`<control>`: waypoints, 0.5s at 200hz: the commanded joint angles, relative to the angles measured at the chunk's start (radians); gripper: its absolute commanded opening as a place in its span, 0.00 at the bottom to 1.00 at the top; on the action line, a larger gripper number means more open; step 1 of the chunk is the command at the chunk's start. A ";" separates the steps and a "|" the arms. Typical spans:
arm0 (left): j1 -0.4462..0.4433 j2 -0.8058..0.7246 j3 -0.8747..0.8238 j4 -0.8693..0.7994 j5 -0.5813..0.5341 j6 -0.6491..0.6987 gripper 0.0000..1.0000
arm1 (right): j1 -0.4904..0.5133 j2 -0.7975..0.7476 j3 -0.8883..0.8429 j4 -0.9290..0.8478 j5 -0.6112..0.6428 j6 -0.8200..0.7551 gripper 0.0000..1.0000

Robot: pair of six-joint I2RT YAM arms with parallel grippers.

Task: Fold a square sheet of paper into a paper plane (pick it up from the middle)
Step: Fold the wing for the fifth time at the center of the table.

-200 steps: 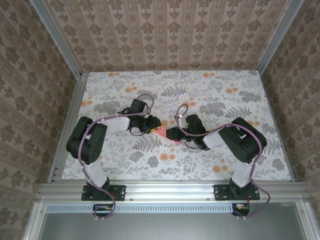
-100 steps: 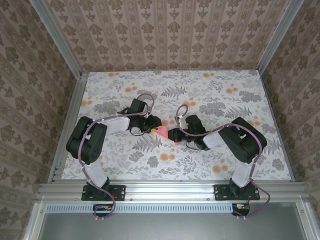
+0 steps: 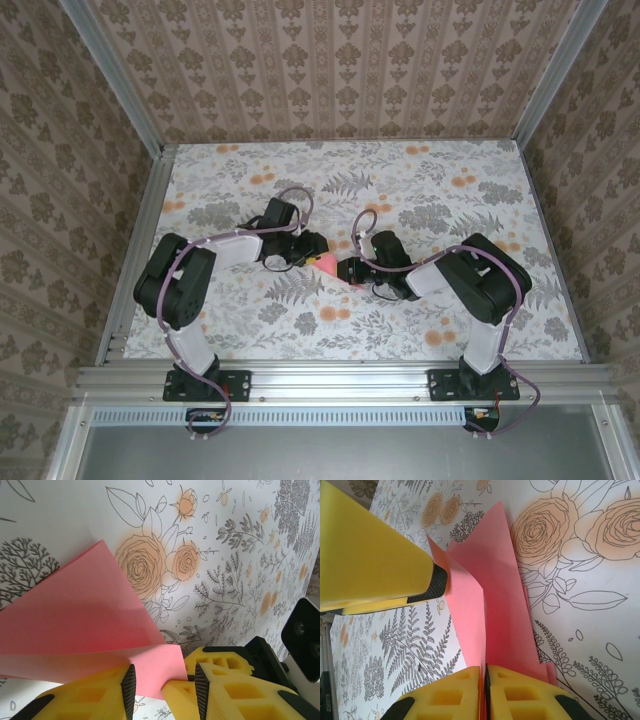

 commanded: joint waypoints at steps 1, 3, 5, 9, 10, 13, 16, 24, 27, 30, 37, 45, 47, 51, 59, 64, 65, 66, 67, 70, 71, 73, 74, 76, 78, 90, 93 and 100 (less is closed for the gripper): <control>-0.008 -0.017 0.016 0.011 0.011 0.026 0.39 | -0.006 0.023 0.022 -0.069 0.007 0.008 0.14; -0.008 -0.016 0.017 0.011 0.011 0.025 0.39 | -0.006 0.023 0.022 -0.072 0.007 0.007 0.14; -0.008 -0.014 0.017 0.010 0.012 0.025 0.39 | -0.006 0.023 0.025 -0.076 0.007 0.008 0.14; -0.008 -0.012 0.017 0.011 0.012 0.025 0.39 | -0.006 0.025 0.028 -0.083 0.009 0.008 0.14; -0.008 -0.011 0.017 0.011 0.012 0.024 0.39 | -0.006 0.025 0.028 -0.084 0.009 0.008 0.14; -0.008 -0.011 0.018 0.010 0.011 0.024 0.39 | -0.006 0.025 0.031 -0.090 0.009 0.007 0.14; -0.008 -0.009 0.019 0.008 0.011 0.023 0.39 | -0.006 0.024 0.033 -0.096 0.011 0.008 0.14; -0.008 -0.006 0.019 0.008 0.013 0.023 0.39 | -0.006 0.026 0.039 -0.110 0.012 0.008 0.14; -0.008 -0.005 0.021 0.009 0.013 0.023 0.39 | -0.007 0.026 0.042 -0.115 0.013 0.007 0.14; -0.008 -0.005 0.022 0.009 0.012 0.024 0.39 | -0.007 0.027 0.045 -0.123 0.014 0.007 0.14; -0.008 -0.001 0.023 0.009 0.013 0.024 0.39 | -0.006 0.027 0.052 -0.143 0.016 0.006 0.14; -0.008 0.002 0.026 0.006 0.012 0.026 0.39 | -0.006 0.027 0.060 -0.159 0.019 0.008 0.13; -0.008 0.003 0.027 0.005 0.013 0.028 0.39 | -0.006 0.029 0.061 -0.164 0.020 0.007 0.13; -0.008 0.004 0.029 0.003 0.013 0.029 0.39 | -0.006 0.030 0.064 -0.171 0.019 0.007 0.13; -0.008 0.010 0.032 0.000 0.013 0.029 0.39 | -0.006 0.029 0.070 -0.186 0.021 0.008 0.13; -0.008 0.013 0.034 0.000 0.013 0.029 0.38 | -0.006 0.031 0.074 -0.196 0.023 0.009 0.13; -0.008 0.013 0.033 0.001 0.012 0.029 0.39 | -0.006 0.030 0.075 -0.197 0.023 0.008 0.13; -0.008 0.015 0.034 0.001 0.013 0.029 0.39 | -0.006 0.031 0.076 -0.200 0.022 0.008 0.13; -0.008 0.015 0.034 0.001 0.013 0.029 0.39 | -0.006 0.031 0.077 -0.201 0.022 0.009 0.13; -0.008 0.016 0.035 0.002 0.014 0.029 0.39 | -0.006 0.031 0.079 -0.208 0.024 0.009 0.13; -0.008 0.016 0.035 0.002 0.015 0.029 0.39 | -0.006 0.032 0.080 -0.208 0.025 0.009 0.13; -0.008 0.018 0.036 0.002 0.015 0.029 0.39 | -0.006 0.032 0.081 -0.213 0.026 0.009 0.13; -0.008 0.018 0.036 0.002 0.014 0.030 0.39 | -0.006 0.032 0.082 -0.216 0.026 0.011 0.13; -0.008 0.019 0.036 0.002 0.014 0.029 0.38 | -0.006 0.032 0.084 -0.220 0.027 0.012 0.13; -0.008 0.020 0.036 0.002 0.015 0.029 0.38 | -0.006 0.033 0.086 -0.224 0.027 0.011 0.13; -0.008 0.023 0.036 0.002 0.016 0.031 0.38 | -0.008 0.033 0.095 -0.244 0.029 0.017 0.13; -0.008 0.023 0.036 0.003 0.015 0.030 0.38 | -0.009 0.036 0.098 -0.251 0.028 0.020 0.13; -0.008 0.025 0.036 0.002 0.016 0.033 0.38 | -0.011 0.037 0.106 -0.266 0.026 0.025 0.13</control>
